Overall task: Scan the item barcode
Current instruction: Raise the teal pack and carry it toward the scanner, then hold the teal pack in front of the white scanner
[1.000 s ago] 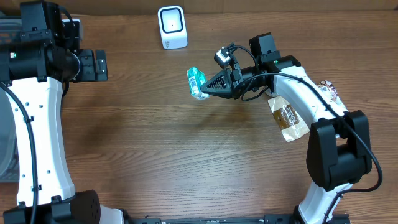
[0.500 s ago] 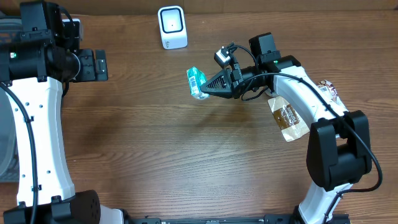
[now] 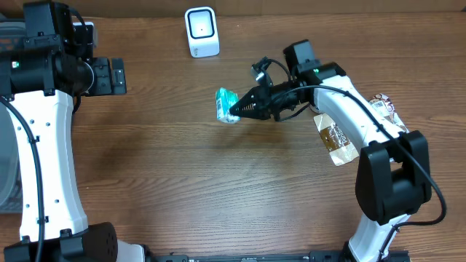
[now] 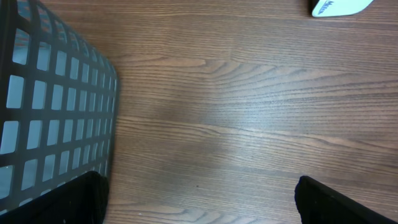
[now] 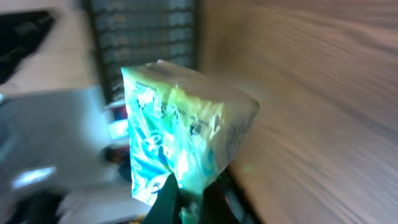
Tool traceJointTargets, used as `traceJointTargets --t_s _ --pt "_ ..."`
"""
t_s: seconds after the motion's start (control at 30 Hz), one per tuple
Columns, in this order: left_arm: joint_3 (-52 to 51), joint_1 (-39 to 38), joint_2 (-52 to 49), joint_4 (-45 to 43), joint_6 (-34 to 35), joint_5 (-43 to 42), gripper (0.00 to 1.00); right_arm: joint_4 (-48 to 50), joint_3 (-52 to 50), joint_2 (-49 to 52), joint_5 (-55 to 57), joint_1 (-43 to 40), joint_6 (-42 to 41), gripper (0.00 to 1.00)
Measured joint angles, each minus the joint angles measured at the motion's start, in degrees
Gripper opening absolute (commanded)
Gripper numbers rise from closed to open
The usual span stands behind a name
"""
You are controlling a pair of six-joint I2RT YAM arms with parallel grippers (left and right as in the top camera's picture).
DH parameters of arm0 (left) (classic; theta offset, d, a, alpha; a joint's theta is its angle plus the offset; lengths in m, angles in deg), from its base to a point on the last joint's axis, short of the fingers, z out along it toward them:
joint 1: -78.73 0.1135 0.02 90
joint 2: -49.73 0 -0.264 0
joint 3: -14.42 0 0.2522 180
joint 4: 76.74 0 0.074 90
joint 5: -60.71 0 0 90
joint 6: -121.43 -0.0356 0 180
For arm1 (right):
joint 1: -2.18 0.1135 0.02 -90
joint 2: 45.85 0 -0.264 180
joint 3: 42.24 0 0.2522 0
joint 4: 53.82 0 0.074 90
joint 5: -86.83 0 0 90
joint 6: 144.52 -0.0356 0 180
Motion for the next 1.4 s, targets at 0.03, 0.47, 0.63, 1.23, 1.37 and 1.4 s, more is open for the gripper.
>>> traceJointTargets --t_s 0.03,0.47,0.63,1.23,1.37,1.4 --pt "0.0 0.0 0.0 0.0 0.0 0.0 1.00 -2.5 2.3 0.0 3.0 0.5 0.4 0.04" --pt "0.0 0.0 0.0 0.0 0.0 0.0 1.00 -3.7 38.7 -1.3 64.0 12.8 7.8 0.04" --pt "0.0 0.0 0.0 0.0 0.0 0.0 1.00 8.1 38.9 3.3 78.9 16.4 18.0 0.04" --pt "0.0 0.0 0.0 0.0 0.0 0.0 0.99 45.9 38.6 33.0 90.2 16.3 70.6 0.04" --pt "0.0 0.0 0.0 0.0 0.0 0.0 1.00 51.6 38.6 36.4 90.1 16.2 77.8 0.04" --pt "0.0 0.0 0.0 0.0 0.0 0.0 1.00 52.0 38.6 37.1 89.9 16.2 79.0 0.04"
